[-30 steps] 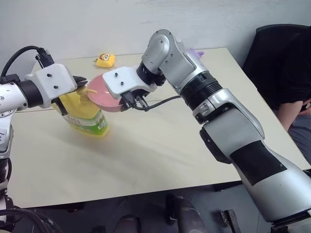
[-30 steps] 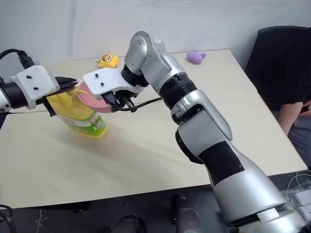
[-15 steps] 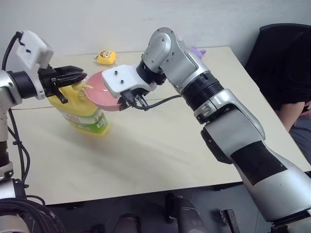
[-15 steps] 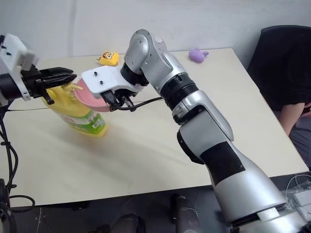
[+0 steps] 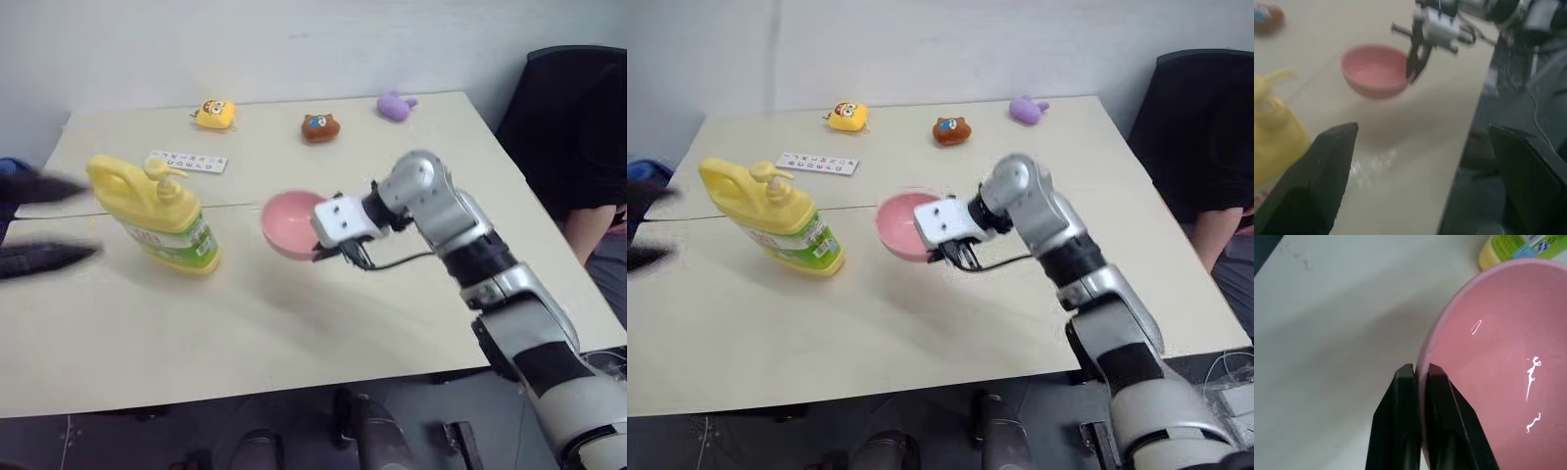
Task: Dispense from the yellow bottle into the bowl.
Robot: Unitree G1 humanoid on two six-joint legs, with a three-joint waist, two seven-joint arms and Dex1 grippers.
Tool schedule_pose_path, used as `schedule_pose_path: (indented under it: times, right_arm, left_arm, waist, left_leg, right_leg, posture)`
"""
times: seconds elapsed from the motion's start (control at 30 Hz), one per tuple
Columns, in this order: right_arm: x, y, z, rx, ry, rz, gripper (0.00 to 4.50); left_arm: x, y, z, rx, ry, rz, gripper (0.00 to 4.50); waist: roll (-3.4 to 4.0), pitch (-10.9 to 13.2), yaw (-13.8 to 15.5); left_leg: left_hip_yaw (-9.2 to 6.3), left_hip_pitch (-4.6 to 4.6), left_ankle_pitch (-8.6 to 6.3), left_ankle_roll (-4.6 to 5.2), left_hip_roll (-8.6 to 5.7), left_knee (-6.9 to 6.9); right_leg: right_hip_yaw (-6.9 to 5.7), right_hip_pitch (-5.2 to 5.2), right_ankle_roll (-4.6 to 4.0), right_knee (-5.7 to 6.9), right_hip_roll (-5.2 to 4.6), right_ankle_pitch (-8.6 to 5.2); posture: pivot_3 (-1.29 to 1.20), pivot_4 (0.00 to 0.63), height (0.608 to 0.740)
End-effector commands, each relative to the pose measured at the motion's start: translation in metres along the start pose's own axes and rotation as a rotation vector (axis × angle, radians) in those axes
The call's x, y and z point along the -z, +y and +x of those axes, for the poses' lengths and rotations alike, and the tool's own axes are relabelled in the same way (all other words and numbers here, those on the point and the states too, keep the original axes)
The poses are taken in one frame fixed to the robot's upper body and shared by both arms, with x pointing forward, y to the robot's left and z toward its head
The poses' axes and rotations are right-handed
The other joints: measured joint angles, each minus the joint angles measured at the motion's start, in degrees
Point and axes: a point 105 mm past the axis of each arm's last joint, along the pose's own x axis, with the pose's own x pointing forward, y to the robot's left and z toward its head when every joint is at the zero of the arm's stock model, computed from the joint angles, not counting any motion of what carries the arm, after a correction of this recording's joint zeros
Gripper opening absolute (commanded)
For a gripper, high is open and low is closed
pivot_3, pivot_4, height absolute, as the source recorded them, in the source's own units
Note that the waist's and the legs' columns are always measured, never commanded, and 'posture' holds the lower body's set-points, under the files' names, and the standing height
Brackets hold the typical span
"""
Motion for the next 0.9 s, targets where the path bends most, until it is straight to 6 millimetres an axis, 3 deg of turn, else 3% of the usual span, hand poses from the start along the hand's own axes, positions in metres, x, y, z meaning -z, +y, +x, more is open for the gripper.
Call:
schedule_pose_path:
  times: [0.03,0.33,0.43,0.53,0.73,0.8,0.87,0.9]
  right_arm:
    - [0.003,0.016,-0.002,0.033,-0.018,-0.009,0.0]
    - [0.045,0.037,0.035,0.099,0.092,-0.034,0.0]
    - [0.052,0.039,0.041,0.103,0.097,-0.024,0.74]
    - [0.048,0.033,0.036,0.135,0.059,0.027,1.86]
    - [0.022,0.02,-0.02,0.161,-0.124,0.266,3.74]
    - [0.016,0.017,-0.062,0.154,-0.192,0.364,4.45]
    - [0.016,0.02,-0.098,0.158,-0.217,0.44,4.48]
    - [0.017,0.022,-0.107,0.162,-0.218,0.458,4.48]
  left_arm:
    - [0.008,-0.016,-0.001,-0.017,0.061,0.073,4.48]
    - [0.017,-0.03,0.018,0.035,0.07,0.123,4.48]
    - [0.015,-0.027,0.02,0.029,0.06,0.127,4.5]
    - [0.015,-0.022,0.021,0.024,0.042,0.111,4.5]
    - [0.021,-0.013,0.013,0.002,0.028,0.065,4.5]
    - [0.024,-0.009,0.007,-0.025,0.025,0.045,4.5]
    - [0.027,-0.007,0.001,-0.045,0.024,0.03,4.5]
    - [0.028,-0.007,-0.002,-0.052,0.023,0.026,4.5]
  waist:
    - [-0.16,0.0,0.2]
    - [-0.19,0.0,0.1]
    - [-0.19,0.0,0.0]
    - [-0.19,0.0,0.0]
    - [-0.18,0.0,0.3]
    - [-0.16,0.0,0.5]
    - [-0.07,0.0,1.0]
    - [-0.06,0.0,1.3]
  left_leg:
    - [-0.05,-0.01,0.0,-0.03,0.03,0.03]
    - [-0.06,0.16,0.03,-0.09,0.05,-0.26]
    - [-0.07,0.15,0.03,-0.08,0.04,-0.25]
    - [-0.11,0.15,0.03,-0.07,0.04,-0.25]
    - [-0.19,0.16,0.02,-0.02,0.05,-0.24]
    - [-0.19,0.16,-0.02,0.04,0.05,-0.23]
    - [-0.18,0.14,-0.06,0.14,0.03,-0.2]
    - [-0.14,0.13,-0.09,0.19,0.02,-0.2]
  right_leg:
    - [0.02,0.01,-0.06,0.01,0.02,-0.04]
    - [0.89,0.01,-0.18,-0.02,0.12,-0.1]
    - [0.9,-0.01,-0.18,0.04,0.11,-0.1]
    - [0.89,-0.02,-0.18,0.08,0.11,-0.09]
    - [0.85,-0.07,-0.17,0.1,0.12,-0.09]
    - [0.83,-0.09,-0.15,0.07,0.12,-0.08]
    - [0.82,-0.13,-0.1,0.01,0.12,-0.05]
    - [0.83,-0.16,-0.1,-0.01,0.12,-0.05]
  posture:
    - [0.0,0.15,0.74]
    - [0.0,0.15,0.74]
    - [0.0,0.15,0.74]
    - [0.0,0.15,0.74]
    - [0.0,0.15,0.74]
    - [0.0,0.15,0.74]
    - [0.0,0.15,0.74]
    - [0.0,0.15,0.74]
